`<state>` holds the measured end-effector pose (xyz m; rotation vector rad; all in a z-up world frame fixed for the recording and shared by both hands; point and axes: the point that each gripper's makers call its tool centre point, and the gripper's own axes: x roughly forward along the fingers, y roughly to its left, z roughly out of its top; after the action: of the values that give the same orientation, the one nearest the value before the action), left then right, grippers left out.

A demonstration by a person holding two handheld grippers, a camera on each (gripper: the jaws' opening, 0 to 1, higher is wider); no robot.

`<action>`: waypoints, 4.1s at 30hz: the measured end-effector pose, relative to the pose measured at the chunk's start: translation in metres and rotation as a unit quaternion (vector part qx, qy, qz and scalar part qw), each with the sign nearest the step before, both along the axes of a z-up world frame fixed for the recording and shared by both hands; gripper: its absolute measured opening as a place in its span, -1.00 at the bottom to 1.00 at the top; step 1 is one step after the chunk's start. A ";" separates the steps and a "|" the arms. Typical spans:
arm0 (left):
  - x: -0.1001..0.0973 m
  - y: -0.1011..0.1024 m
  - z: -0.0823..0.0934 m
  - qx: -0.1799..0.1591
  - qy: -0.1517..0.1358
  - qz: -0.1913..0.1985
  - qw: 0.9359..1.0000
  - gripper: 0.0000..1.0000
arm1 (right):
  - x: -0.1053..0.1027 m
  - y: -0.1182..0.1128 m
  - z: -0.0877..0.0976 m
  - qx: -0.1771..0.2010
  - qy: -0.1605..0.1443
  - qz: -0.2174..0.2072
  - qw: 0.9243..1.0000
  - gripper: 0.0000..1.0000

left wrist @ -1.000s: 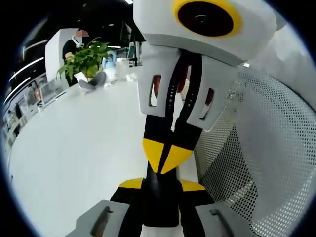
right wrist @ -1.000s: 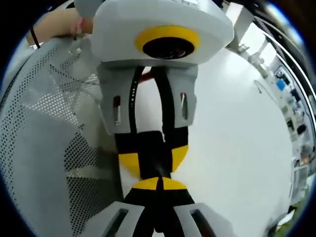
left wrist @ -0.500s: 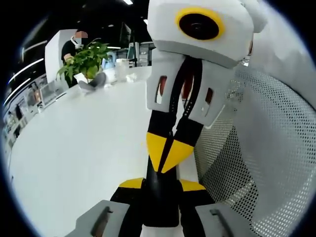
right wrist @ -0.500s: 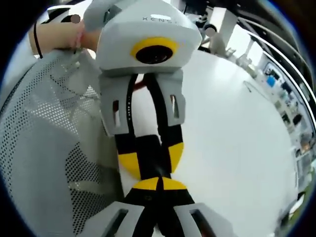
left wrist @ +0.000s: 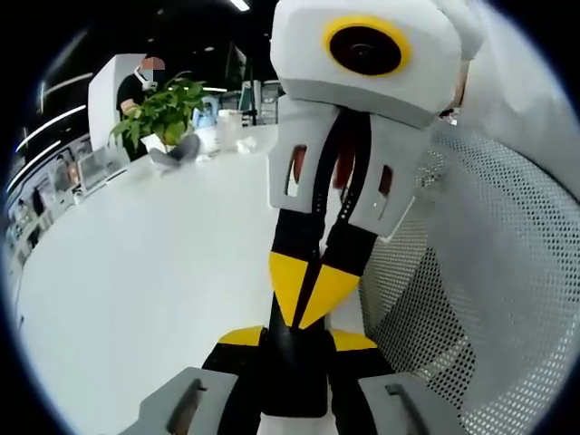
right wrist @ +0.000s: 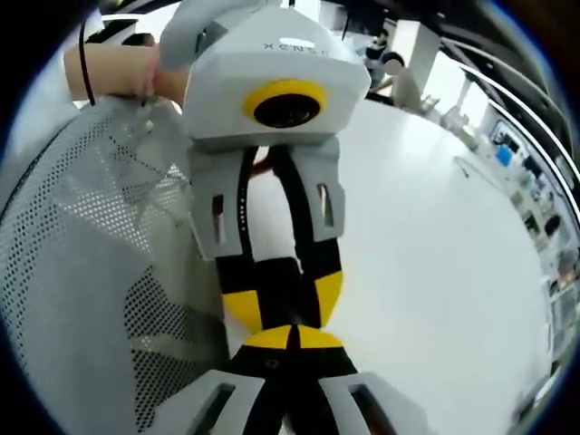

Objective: Press the specified remote control buttons in sequence, fully releasing each button before pressing the next.

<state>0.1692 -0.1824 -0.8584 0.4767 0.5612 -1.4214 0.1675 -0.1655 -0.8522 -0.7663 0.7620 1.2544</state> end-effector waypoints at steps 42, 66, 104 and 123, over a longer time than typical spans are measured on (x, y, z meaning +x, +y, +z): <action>0.001 -0.001 -0.001 0.003 0.000 0.025 1.000 -0.48 | 0.001 0.001 -0.003 -0.045 0.025 -0.003 0.999 -1.00; 0.001 -0.001 0.000 0.001 -0.001 0.016 1.000 -0.49 | 0.001 -0.001 0.001 0.034 0.028 -0.016 0.999 -1.00; 0.001 -0.001 0.000 0.005 0.000 0.019 1.000 -0.48 | 0.001 -0.034 -0.005 0.038 0.028 -0.055 0.997 -0.54; 0.001 -0.002 0.000 0.016 -0.001 0.021 1.000 -0.48 | 0.002 -0.038 -0.011 0.019 0.007 -0.016 1.000 -0.54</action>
<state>0.1697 -0.1839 -0.8586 0.4887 0.5895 -1.3740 0.1697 -0.2036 -0.8632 -0.7122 0.7570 1.2431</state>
